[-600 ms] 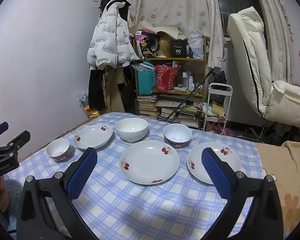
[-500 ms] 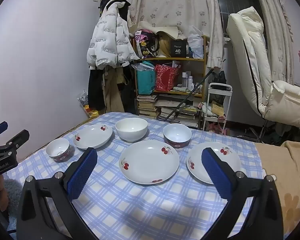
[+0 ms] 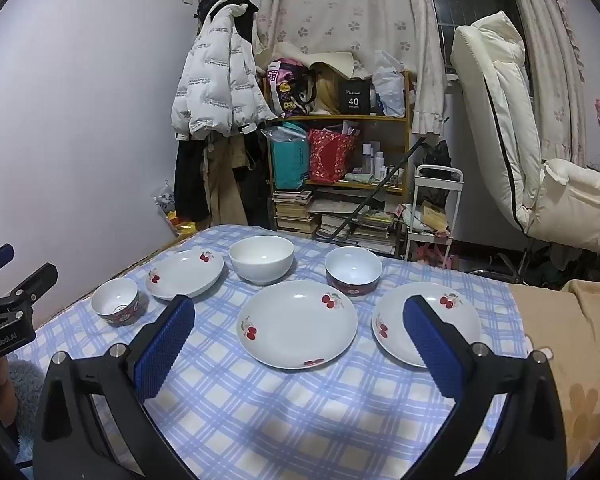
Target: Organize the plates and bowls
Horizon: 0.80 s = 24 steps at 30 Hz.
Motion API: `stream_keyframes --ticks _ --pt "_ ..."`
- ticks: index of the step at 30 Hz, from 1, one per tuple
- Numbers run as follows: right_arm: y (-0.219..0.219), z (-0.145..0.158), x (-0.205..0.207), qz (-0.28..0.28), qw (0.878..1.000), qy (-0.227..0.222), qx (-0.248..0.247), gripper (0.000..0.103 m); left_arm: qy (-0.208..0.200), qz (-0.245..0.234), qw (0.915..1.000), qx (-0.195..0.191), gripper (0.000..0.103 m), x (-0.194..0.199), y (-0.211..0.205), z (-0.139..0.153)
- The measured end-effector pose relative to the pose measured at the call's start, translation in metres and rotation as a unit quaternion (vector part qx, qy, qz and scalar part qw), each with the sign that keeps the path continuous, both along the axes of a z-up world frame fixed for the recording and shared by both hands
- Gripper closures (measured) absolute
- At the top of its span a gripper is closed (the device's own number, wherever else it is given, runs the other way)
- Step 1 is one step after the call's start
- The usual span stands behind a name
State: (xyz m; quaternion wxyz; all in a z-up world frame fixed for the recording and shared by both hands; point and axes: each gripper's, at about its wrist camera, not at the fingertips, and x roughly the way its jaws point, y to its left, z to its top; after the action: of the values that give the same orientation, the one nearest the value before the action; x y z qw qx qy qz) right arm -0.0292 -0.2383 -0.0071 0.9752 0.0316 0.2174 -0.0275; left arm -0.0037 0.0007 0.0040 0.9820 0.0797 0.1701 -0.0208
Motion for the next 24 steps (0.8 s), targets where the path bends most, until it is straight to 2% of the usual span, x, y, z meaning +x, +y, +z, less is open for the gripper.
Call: stream_keyframes --ticks 24 --pt "-0.0012 -0.0026 0.0011 0.001 1.000 0.000 -0.001 0.000 0.002 0.006 1.0000 0.000 0.003 0.0017 0.0046 -0.0017"
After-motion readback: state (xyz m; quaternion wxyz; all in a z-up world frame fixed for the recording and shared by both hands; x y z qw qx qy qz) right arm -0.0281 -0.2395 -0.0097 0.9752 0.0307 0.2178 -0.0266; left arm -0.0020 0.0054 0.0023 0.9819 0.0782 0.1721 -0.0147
